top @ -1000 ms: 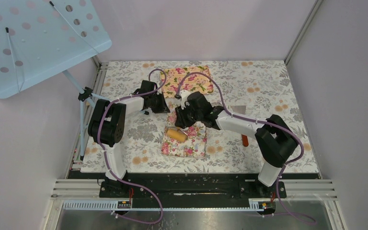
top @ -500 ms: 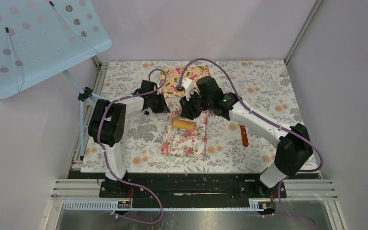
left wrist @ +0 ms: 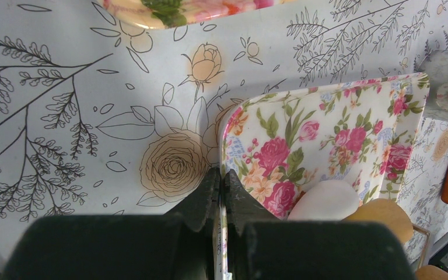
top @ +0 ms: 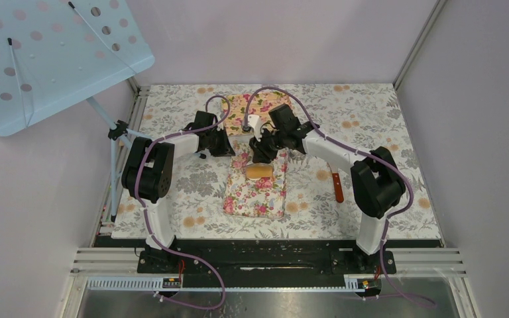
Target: Roll out the dumpling wrappers from the dough
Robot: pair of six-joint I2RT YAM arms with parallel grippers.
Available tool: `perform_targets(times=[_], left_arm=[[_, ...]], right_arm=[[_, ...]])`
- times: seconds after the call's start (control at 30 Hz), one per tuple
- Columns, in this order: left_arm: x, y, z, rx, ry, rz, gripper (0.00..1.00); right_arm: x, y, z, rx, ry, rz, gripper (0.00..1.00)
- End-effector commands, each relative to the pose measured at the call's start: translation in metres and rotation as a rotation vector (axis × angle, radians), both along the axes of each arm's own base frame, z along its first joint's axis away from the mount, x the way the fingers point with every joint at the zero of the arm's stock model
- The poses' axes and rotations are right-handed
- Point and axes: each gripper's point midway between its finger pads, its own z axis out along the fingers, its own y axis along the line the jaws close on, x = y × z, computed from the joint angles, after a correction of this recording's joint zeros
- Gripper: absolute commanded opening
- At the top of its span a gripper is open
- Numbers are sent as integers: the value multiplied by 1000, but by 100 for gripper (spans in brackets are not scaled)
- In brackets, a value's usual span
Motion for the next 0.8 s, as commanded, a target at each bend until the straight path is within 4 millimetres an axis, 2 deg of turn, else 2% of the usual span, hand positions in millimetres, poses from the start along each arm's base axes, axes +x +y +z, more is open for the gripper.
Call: perform_targets(times=[0.0,0.3,0.5,0.77], left_arm=[[-21,3,-22,17,103,-22,0],[-22,2,-22,13,105,-25,0],[-22,2,-22,13,106,-26,0],[-23,2,-23,13,108,-27,0]], right_arm=[[12,4,5,30,-81,71,0],[-11,-16,-38,-59,37,76,0],[-25,-25,-43,-87,80,81,0],[-56,-35,-51,-102,183,107,0]])
